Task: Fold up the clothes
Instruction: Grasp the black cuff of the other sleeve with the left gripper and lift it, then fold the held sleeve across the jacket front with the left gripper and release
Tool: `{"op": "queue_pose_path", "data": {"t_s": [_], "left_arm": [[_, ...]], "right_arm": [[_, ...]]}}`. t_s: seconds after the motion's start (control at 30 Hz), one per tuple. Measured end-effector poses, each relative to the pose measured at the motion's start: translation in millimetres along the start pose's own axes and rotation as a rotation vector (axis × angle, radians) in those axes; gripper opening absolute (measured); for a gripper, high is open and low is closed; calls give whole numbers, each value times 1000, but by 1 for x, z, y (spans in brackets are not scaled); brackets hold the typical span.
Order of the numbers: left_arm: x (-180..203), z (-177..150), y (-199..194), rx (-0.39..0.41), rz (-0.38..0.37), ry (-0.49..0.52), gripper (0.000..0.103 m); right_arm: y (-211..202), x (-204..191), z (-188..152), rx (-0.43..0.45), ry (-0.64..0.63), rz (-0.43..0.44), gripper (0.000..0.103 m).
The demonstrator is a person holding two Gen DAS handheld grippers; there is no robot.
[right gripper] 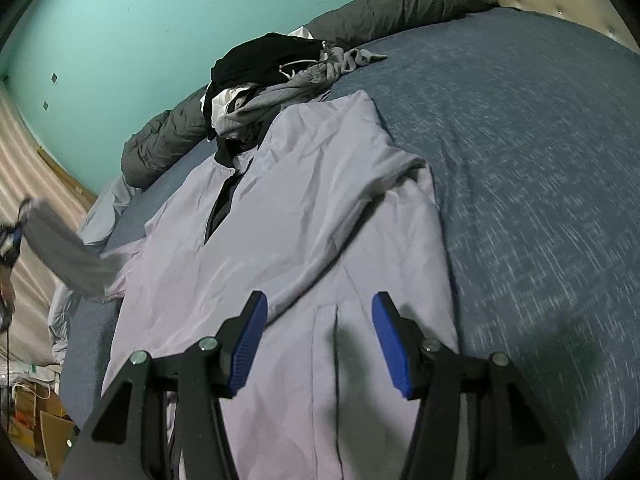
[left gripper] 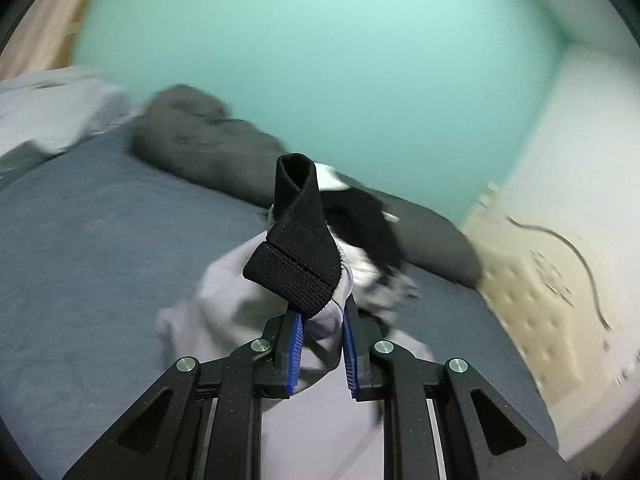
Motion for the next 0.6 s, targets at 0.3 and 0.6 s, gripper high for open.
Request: {"op": "queue_pose_path", "data": {"t_s": [0.3,0.6], "left_arm": [[187,-104,60,-217,-292,135,18],[232,-322,118,-594,-304,265,20]], "right_arm": [[-22,12,-7,5,33,4,55],[-34,21,-7,26,94,32,55]]}}
Point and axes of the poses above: each gripper's, at about its wrist camera, not at the fingertips, and y roughly the way its jaws point, x to its right, z to its top, the point moved 6 cm from there along y, roughly the way its jaws point, and after that the axes turned 6 degrees about x, right-handed, at the moved point
